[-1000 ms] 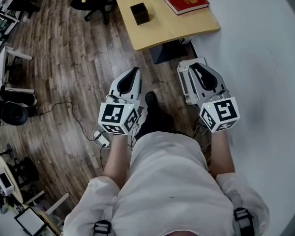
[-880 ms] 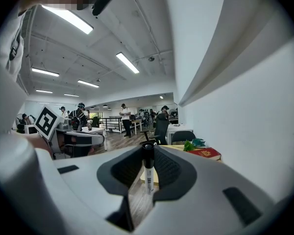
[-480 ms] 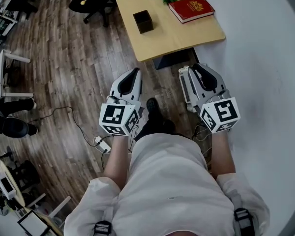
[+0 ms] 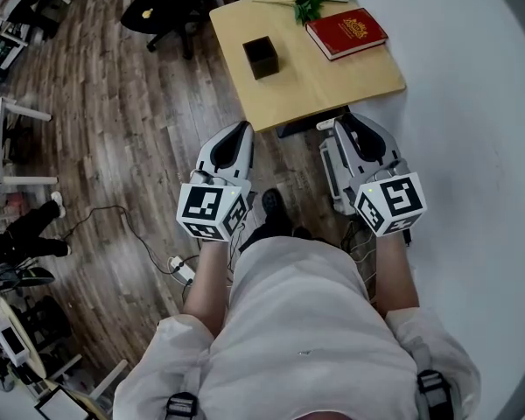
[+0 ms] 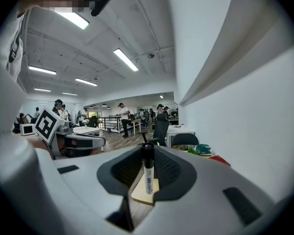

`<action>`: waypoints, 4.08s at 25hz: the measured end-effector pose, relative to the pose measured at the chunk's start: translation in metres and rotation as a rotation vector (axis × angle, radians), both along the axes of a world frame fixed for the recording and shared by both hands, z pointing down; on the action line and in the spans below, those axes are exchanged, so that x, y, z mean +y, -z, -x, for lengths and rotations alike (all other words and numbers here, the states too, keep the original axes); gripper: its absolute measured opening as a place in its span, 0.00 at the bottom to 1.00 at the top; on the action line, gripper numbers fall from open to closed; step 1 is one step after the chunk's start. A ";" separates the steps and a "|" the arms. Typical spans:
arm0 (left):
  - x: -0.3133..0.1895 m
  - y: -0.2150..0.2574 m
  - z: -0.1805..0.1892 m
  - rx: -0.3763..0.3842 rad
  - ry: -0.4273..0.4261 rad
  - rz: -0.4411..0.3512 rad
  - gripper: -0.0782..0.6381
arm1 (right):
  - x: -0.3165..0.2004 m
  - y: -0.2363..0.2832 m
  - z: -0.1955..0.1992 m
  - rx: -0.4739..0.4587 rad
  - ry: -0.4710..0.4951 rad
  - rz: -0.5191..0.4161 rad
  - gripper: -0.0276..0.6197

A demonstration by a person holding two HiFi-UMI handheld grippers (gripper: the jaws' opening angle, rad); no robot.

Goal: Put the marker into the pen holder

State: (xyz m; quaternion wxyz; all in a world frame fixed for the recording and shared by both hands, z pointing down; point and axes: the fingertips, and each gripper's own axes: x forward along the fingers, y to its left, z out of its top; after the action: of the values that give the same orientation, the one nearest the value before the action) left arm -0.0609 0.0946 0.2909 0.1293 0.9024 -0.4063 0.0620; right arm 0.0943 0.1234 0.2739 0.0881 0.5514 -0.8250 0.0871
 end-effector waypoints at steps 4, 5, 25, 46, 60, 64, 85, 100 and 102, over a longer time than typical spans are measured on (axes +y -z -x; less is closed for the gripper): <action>-0.020 0.000 0.007 0.009 -0.009 -0.003 0.13 | -0.018 0.001 0.007 0.005 -0.011 -0.002 0.15; -0.024 0.000 0.009 0.009 -0.011 -0.004 0.13 | -0.023 0.001 0.009 0.006 -0.013 -0.002 0.15; -0.074 -0.015 0.026 0.009 -0.047 0.024 0.13 | -0.074 -0.009 0.035 0.010 -0.026 0.021 0.15; -0.140 -0.025 0.015 -0.009 -0.002 0.043 0.13 | -0.157 -0.015 0.032 -0.004 0.051 0.028 0.15; -0.207 -0.039 0.008 -0.026 0.091 0.089 0.13 | -0.256 -0.030 0.039 -0.013 0.185 0.067 0.15; -0.219 -0.049 0.001 -0.031 0.125 0.113 0.13 | -0.279 -0.042 0.040 -0.016 0.238 0.090 0.15; -0.250 -0.107 -0.009 -0.025 0.309 0.238 0.13 | -0.349 -0.130 0.058 0.019 0.484 0.245 0.15; -0.254 -0.136 -0.019 -0.037 0.377 0.281 0.13 | -0.356 -0.172 0.058 0.027 0.578 0.307 0.15; -0.253 -0.138 -0.020 -0.040 0.378 0.286 0.13 | -0.355 -0.174 0.059 0.028 0.584 0.312 0.15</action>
State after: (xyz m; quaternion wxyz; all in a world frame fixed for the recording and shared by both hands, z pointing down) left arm -0.0412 -0.1586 0.4285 0.2573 0.7814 -0.5574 0.1115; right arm 0.0353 -0.2319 0.4483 0.2040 0.2724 -0.9237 0.1757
